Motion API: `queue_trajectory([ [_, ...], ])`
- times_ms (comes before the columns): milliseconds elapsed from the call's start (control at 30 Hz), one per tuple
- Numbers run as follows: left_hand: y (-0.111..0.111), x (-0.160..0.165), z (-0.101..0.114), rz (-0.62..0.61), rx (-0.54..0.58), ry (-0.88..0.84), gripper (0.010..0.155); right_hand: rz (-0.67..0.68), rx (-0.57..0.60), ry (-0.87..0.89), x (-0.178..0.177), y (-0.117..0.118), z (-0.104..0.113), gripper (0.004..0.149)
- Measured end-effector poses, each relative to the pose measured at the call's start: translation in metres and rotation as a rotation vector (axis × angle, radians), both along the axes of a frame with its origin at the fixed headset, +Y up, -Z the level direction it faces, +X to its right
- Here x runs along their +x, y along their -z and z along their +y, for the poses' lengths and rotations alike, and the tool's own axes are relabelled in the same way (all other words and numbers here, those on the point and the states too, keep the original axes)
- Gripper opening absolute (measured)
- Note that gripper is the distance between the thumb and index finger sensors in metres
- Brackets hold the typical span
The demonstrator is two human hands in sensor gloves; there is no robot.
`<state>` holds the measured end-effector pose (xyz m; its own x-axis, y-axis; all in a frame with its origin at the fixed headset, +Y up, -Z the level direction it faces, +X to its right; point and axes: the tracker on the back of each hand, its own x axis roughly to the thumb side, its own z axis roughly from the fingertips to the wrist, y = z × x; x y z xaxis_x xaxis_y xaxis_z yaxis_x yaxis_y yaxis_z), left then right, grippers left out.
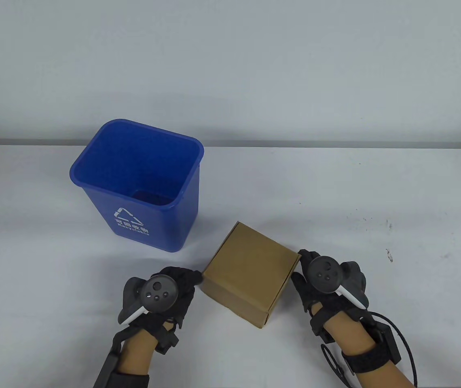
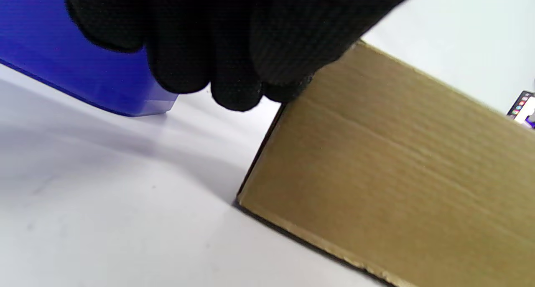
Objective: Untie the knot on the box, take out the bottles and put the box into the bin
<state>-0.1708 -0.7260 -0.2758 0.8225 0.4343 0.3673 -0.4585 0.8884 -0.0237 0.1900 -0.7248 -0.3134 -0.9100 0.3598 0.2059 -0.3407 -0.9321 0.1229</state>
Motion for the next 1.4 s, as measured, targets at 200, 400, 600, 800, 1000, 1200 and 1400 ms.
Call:
queue_trajectory([
  [200, 0.009, -0.007, -0.007, 0.081, -0.038, 0.035, 0.057, 0.004, -0.019, -0.052, -0.007, 0.0, -0.006, 0.07],
  [400, 0.002, 0.009, -0.004, -0.069, -0.009, 0.106, 0.049, 0.026, 0.022, -0.143, -0.018, -0.002, -0.01, 0.06],
  [600, 0.001, 0.017, -0.008, -0.03, 0.004, 0.194, 0.058, 0.219, -0.051, -0.18, -0.034, -0.011, -0.015, 0.058],
  [800, 0.002, 0.025, -0.017, -0.069, -0.037, 0.303, 0.067, 0.298, -0.07, -0.258, -0.041, -0.012, -0.021, 0.07],
  [1000, 0.001, 0.032, -0.021, -0.097, -0.028, 0.39, 0.077, 0.356, -0.053, -0.267, -0.037, -0.008, -0.023, 0.073],
  [1200, -0.001, 0.038, -0.02, -0.128, 0.061, 0.47, 0.084, 0.409, -0.017, -0.274, -0.035, -0.004, -0.028, 0.077],
  [1400, -0.002, 0.034, -0.017, -0.165, 0.099, 0.425, 0.082, 0.438, 0.007, -0.266, -0.034, -0.007, -0.023, 0.075],
])
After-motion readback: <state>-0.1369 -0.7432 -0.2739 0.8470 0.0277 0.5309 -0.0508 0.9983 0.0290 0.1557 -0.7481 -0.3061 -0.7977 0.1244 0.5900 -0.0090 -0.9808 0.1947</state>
